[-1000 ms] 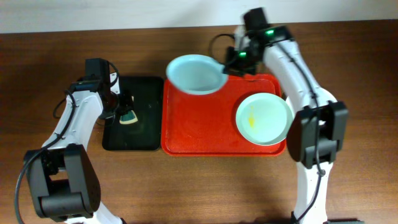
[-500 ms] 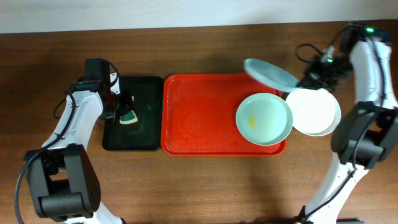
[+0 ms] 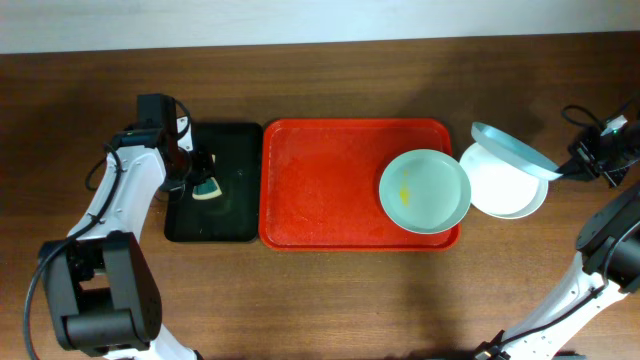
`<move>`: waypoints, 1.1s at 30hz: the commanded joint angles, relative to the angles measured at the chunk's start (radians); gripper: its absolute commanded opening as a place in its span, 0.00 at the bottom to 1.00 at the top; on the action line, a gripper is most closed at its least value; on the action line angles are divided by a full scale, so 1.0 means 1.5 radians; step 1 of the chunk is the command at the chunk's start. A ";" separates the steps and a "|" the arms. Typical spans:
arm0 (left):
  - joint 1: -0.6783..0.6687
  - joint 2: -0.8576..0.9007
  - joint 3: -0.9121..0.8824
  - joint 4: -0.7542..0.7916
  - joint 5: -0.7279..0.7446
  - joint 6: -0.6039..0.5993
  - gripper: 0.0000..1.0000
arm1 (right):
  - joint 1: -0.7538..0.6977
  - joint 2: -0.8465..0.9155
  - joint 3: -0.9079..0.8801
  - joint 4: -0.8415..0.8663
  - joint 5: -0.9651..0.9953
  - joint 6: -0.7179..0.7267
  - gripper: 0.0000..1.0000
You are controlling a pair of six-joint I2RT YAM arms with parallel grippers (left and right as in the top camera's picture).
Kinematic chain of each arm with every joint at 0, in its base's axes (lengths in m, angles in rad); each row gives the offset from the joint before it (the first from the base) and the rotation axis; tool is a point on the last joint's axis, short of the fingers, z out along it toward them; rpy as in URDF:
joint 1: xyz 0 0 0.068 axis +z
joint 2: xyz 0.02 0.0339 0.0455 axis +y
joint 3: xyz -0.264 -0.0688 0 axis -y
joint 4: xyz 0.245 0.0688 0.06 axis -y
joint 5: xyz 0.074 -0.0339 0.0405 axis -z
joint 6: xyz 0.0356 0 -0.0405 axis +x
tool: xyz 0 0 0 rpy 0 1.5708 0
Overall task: Clean dirty plates on tray and stack at the side
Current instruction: 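Carry the plate right and lay it on the white plate on the table, then release the stacked plate and raise the right gripper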
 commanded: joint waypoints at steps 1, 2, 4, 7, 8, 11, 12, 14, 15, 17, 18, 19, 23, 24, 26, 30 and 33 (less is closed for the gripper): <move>-0.005 0.000 -0.003 0.002 0.007 0.013 0.00 | 0.004 -0.022 0.005 -0.002 0.032 -0.009 0.04; -0.006 0.000 -0.003 0.002 0.007 0.013 0.00 | 0.005 -0.022 0.004 0.000 0.038 -0.009 0.04; -0.006 0.000 -0.003 0.002 0.007 0.013 0.00 | 0.009 -0.022 -0.001 0.004 0.062 -0.009 0.04; -0.006 0.000 -0.003 0.002 0.007 0.013 0.00 | 0.013 -0.021 -0.014 0.016 0.074 -0.007 0.04; -0.006 0.000 -0.003 0.002 0.007 0.013 0.00 | 0.013 -0.021 -0.018 0.019 0.074 -0.007 0.04; -0.006 0.000 -0.003 0.002 0.007 0.013 0.00 | 0.014 -0.021 -0.033 0.036 0.074 -0.007 0.04; -0.006 0.000 -0.003 0.002 0.007 0.013 0.00 | 0.016 -0.021 -0.039 0.042 0.074 -0.007 0.04; -0.006 0.000 -0.003 0.002 0.007 0.013 0.00 | 0.017 -0.021 -0.053 0.060 0.077 -0.007 0.04; -0.006 0.000 -0.003 0.002 0.007 0.013 0.00 | 0.017 -0.021 -0.058 0.064 0.077 -0.007 0.04; -0.006 0.000 -0.003 0.002 0.007 0.013 0.00 | 0.017 -0.021 -0.067 0.074 0.077 -0.007 0.04; -0.006 0.000 -0.003 0.002 0.007 0.013 0.00 | 0.017 -0.021 -0.069 0.076 0.077 -0.007 0.04; -0.006 0.000 -0.003 0.002 0.007 0.013 0.00 | 0.017 -0.021 -0.069 0.078 0.077 -0.007 0.04; -0.006 0.000 -0.003 0.002 0.007 0.013 0.00 | 0.017 -0.021 -0.069 0.089 0.077 -0.007 0.04; -0.006 0.000 -0.003 0.003 0.007 0.013 0.00 | 0.017 -0.021 -0.069 0.092 0.077 -0.007 0.04; -0.006 0.000 -0.003 0.004 0.007 0.013 0.00 | 0.017 -0.021 -0.069 0.098 0.077 -0.007 0.04; -0.007 0.000 -0.003 0.004 0.007 0.013 0.00 | 0.017 -0.021 -0.069 0.106 0.077 -0.007 0.04; -0.006 0.000 -0.003 0.004 0.007 0.013 0.00 | 0.017 -0.021 -0.069 0.110 0.077 -0.007 0.04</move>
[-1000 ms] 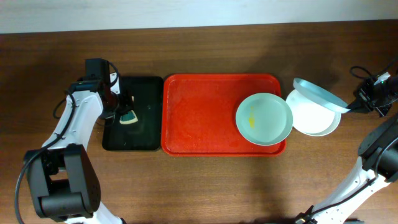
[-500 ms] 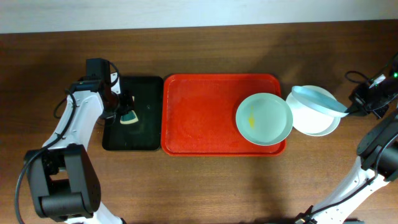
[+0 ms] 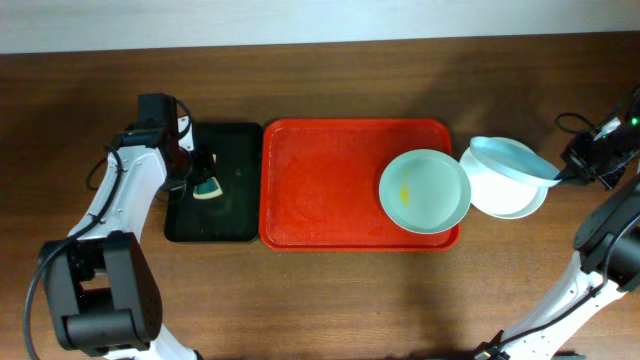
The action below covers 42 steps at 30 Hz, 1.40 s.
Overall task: Clean dirty plates on tray and stack at the side
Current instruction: 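Release the stacked plate and raise the right gripper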
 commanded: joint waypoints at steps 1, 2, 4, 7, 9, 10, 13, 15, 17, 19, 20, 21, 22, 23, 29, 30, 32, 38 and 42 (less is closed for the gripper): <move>-0.003 0.000 -0.003 0.002 0.007 0.013 0.00 | 0.007 -0.021 -0.006 0.005 0.003 -0.007 0.04; -0.004 0.000 -0.003 0.002 0.007 0.013 0.00 | 0.011 -0.020 -0.006 0.005 0.004 -0.007 0.04; -0.003 0.000 -0.003 0.002 0.007 0.013 0.00 | 0.016 -0.020 -0.008 0.009 0.004 -0.007 0.06; -0.004 0.000 -0.003 0.002 0.007 0.013 0.00 | 0.024 -0.020 -0.008 0.014 0.004 -0.007 0.11; -0.004 0.000 -0.003 0.002 0.007 0.013 0.00 | 0.028 -0.020 -0.008 0.015 0.009 -0.007 0.13; -0.004 0.000 -0.003 0.002 0.007 0.013 0.00 | 0.030 -0.020 -0.008 0.017 0.008 -0.007 0.15; -0.004 0.000 -0.003 0.002 0.007 0.013 0.00 | 0.029 -0.020 -0.008 0.016 0.009 -0.007 0.22; -0.004 0.000 -0.003 0.002 0.007 0.013 0.00 | 0.029 -0.020 -0.008 0.013 0.008 -0.007 0.25; -0.004 0.000 -0.003 0.002 0.007 0.013 0.00 | 0.031 -0.020 -0.008 0.005 0.008 -0.007 0.26; -0.004 0.000 -0.003 0.002 0.007 0.013 0.00 | 0.038 -0.020 -0.008 0.000 0.008 -0.007 0.26; -0.004 0.000 -0.003 0.002 0.007 0.013 0.00 | 0.043 -0.020 -0.008 -0.004 0.008 -0.007 0.27; -0.004 0.000 -0.003 0.002 0.007 0.013 0.00 | 0.051 -0.020 -0.008 -0.008 0.008 -0.007 0.27; -0.004 0.000 -0.003 0.002 0.007 0.013 0.00 | 0.060 -0.020 -0.008 -0.013 0.008 -0.007 0.27; -0.004 0.000 -0.003 0.002 0.007 0.013 0.00 | 0.068 -0.020 -0.008 -0.017 0.008 -0.008 0.28; -0.004 0.000 -0.003 0.002 0.007 0.013 0.00 | 0.153 -0.020 -0.008 -0.060 0.009 -0.046 0.36; -0.004 0.000 -0.003 0.002 0.007 0.013 0.00 | 0.166 -0.020 -0.008 -0.065 0.014 -0.048 0.36; -0.004 0.000 -0.003 0.002 0.007 0.013 0.00 | 0.188 -0.020 -0.008 -0.074 0.030 -0.048 0.37; -0.004 0.000 -0.003 0.002 0.007 0.013 0.00 | 0.281 -0.020 -0.008 -0.120 0.061 -0.050 0.38; -0.004 0.000 -0.003 0.002 0.007 0.013 0.00 | 0.332 -0.020 -0.008 -0.141 0.069 -0.050 0.37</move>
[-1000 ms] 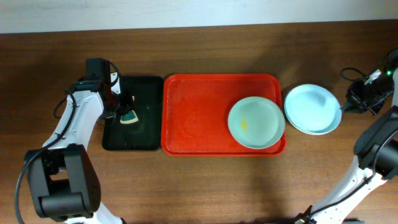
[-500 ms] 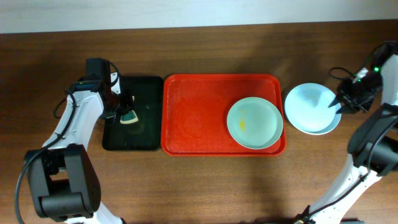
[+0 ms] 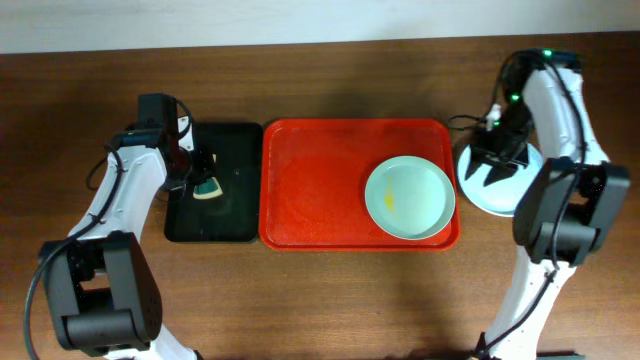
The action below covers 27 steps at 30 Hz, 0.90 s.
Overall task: Clean dirty plates on tray and stack at the side
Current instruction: 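Release the stacked plate and raise the right gripper, then move the right gripper to the light-blue plate rim on the red tray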
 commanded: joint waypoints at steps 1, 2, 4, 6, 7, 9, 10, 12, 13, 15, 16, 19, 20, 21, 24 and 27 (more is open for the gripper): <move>-0.004 0.000 -0.003 0.002 0.007 0.013 0.00 | 0.042 -0.020 -0.007 -0.013 0.024 -0.003 0.37; -0.004 0.000 -0.003 0.002 0.007 0.013 0.00 | 0.062 -0.020 -0.007 -0.018 0.028 -0.003 0.36; -0.004 0.000 -0.003 0.002 0.007 0.013 0.00 | 0.082 -0.020 -0.009 -0.019 0.028 -0.003 0.36; -0.004 0.000 -0.003 0.002 0.007 0.013 0.00 | 0.106 -0.020 -0.019 -0.017 0.028 -0.003 0.36; -0.004 0.000 -0.003 0.002 0.007 0.013 0.00 | 0.117 -0.020 -0.028 -0.013 0.028 -0.003 0.36; -0.004 0.000 -0.003 0.002 0.007 0.013 0.00 | 0.138 -0.020 -0.053 0.000 0.028 0.000 0.36; -0.004 0.000 -0.003 0.002 0.007 0.013 0.00 | 0.150 -0.020 -0.069 0.013 0.027 0.006 0.36; -0.004 0.000 -0.003 0.002 0.007 0.013 0.00 | 0.178 -0.020 -0.102 0.043 0.025 0.010 0.36; -0.004 0.000 -0.003 0.002 0.007 0.013 0.00 | 0.188 -0.020 -0.110 0.052 0.025 0.010 0.36; -0.004 0.000 -0.003 0.003 0.007 0.013 0.00 | 0.227 -0.020 -0.136 0.077 0.025 0.010 0.36; -0.004 0.000 -0.003 0.004 0.007 0.013 0.00 | 0.243 -0.020 -0.141 0.086 0.025 0.010 0.36; -0.004 0.000 -0.003 0.004 0.007 0.013 0.00 | 0.301 -0.020 -0.144 0.116 0.025 0.010 0.36; -0.004 0.000 -0.003 0.004 0.007 0.013 0.00 | 0.320 -0.020 -0.144 0.130 0.025 0.010 0.36; -0.004 0.000 -0.003 0.004 0.007 0.013 0.00 | 0.334 -0.020 -0.144 0.143 0.025 0.010 0.36; -0.004 0.000 -0.003 0.005 0.007 0.013 0.00 | 0.379 -0.020 -0.144 0.197 0.025 0.010 0.36; -0.004 0.000 -0.003 0.005 0.007 0.013 0.00 | 0.406 -0.020 -0.144 0.234 0.034 0.010 0.44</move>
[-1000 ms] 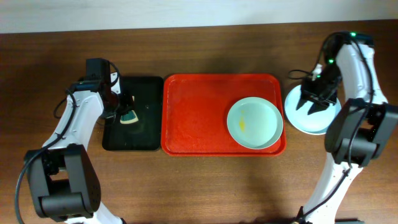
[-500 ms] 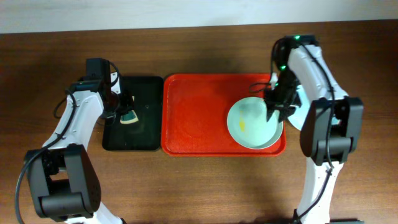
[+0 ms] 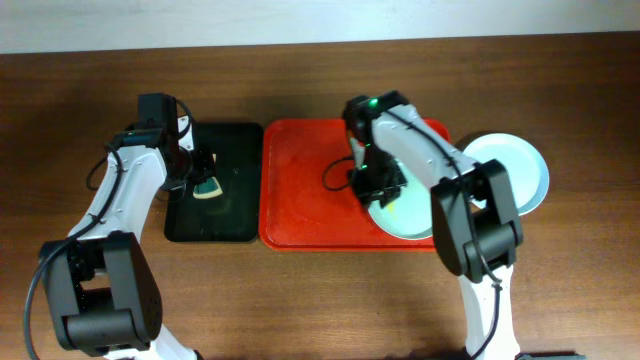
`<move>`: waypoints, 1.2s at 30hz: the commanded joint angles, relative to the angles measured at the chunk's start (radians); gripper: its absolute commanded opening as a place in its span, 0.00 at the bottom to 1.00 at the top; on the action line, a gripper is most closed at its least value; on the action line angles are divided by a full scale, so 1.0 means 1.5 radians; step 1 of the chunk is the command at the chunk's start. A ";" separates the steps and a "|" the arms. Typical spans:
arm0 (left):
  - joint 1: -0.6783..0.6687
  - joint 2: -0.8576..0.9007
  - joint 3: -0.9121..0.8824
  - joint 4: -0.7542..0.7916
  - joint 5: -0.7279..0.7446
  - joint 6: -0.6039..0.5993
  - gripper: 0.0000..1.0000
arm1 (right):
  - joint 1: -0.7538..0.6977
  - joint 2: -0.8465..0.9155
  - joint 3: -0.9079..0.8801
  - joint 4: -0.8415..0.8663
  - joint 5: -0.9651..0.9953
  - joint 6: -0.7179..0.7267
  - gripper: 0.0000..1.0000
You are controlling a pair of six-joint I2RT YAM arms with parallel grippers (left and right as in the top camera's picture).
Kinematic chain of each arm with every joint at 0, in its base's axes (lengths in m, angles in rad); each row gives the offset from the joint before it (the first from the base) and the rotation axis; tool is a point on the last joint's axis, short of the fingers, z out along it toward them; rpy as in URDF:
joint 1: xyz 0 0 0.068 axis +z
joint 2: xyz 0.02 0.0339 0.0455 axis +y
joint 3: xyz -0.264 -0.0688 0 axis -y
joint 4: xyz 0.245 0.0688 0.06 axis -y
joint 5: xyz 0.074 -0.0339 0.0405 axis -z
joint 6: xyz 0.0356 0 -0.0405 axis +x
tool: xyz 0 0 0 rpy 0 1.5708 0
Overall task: Clean dirty plates on tray and stack at the side
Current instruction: 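Move the right gripper to the light-blue plate rim on the red tray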
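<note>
A pale green plate (image 3: pixel 412 216) with a yellow smear lies at the right end of the red tray (image 3: pixel 310 190). My right gripper (image 3: pixel 377 186) is down over the plate's left rim; its fingers are dark and hidden against it. To the right of the tray sits the stack of cleaned plates (image 3: pixel 518 165), a light blue one on top. My left gripper (image 3: pixel 204 170) hangs over the black tray (image 3: pixel 232 215), shut on a green and white sponge (image 3: pixel 208 188).
The right arm reaches across the tray's right end and covers part of the green plate. The brown table runs all around both trays. A pale wall edge lines the far side.
My right gripper has left the stack beside the tray and now sits over the left rim of the green plate on the red tray. The left arm has not moved.
My right gripper held a light blue plate tilted over the white one beside the tray, then lower onto it. Later it stood over the finished stack with the plate let go and the green plate sat further left. Now it is at the green plate.
</note>
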 commanded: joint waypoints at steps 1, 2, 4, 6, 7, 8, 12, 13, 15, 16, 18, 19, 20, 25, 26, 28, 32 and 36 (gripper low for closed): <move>-0.004 0.000 -0.003 0.002 0.007 0.013 0.00 | 0.024 -0.020 -0.003 0.032 0.011 0.008 0.47; -0.004 0.000 -0.003 0.002 0.007 0.013 0.00 | 0.025 -0.020 -0.003 0.042 0.011 0.008 0.48; -0.004 0.000 -0.003 0.002 0.007 0.013 0.00 | 0.023 -0.020 -0.003 0.055 0.012 0.008 0.47; -0.004 0.000 -0.003 0.002 0.007 0.013 0.00 | 0.022 -0.020 -0.004 0.063 0.021 0.008 0.44; -0.004 0.000 -0.003 0.002 0.007 0.013 0.00 | 0.022 -0.020 -0.004 0.063 0.023 0.009 0.43; -0.004 0.000 -0.003 0.002 0.007 0.013 0.00 | 0.022 -0.020 -0.004 0.063 0.023 0.010 0.43; -0.004 0.000 -0.003 0.002 0.007 0.013 0.00 | 0.022 -0.020 -0.004 0.063 0.024 0.010 0.32; -0.004 0.000 -0.003 0.002 0.007 0.013 0.00 | 0.022 -0.020 -0.004 0.063 0.025 0.010 0.29; -0.004 0.000 -0.003 0.002 0.007 0.013 0.00 | 0.022 -0.020 -0.004 0.063 0.034 0.023 0.30; -0.004 0.000 -0.003 0.002 0.007 0.013 0.00 | 0.022 -0.020 -0.004 0.063 0.044 0.032 0.30; -0.004 0.000 -0.003 0.002 0.007 0.013 0.00 | 0.022 -0.020 -0.004 0.063 0.063 0.046 0.30; -0.004 0.000 -0.003 0.002 0.007 0.013 0.00 | 0.022 -0.020 -0.004 0.063 0.063 0.056 0.30; -0.004 0.000 -0.003 0.002 0.007 0.013 0.00 | 0.022 -0.020 -0.004 0.064 0.063 0.064 0.30; -0.004 0.000 -0.003 0.002 0.007 0.013 0.00 | 0.024 -0.020 -0.007 0.063 0.062 0.108 0.26; -0.004 0.000 -0.003 0.002 0.007 0.013 0.00 | 0.024 -0.020 -0.009 0.064 0.063 0.108 0.25; -0.004 0.000 -0.003 0.002 0.007 0.013 0.00 | 0.024 -0.020 -0.023 0.075 0.060 0.108 0.23; -0.004 0.000 -0.003 0.002 0.007 0.013 0.00 | 0.024 -0.020 -0.043 0.099 0.057 0.108 0.04; -0.004 0.000 -0.003 0.002 0.007 0.013 0.00 | 0.024 -0.020 -0.043 0.146 -0.045 0.108 0.04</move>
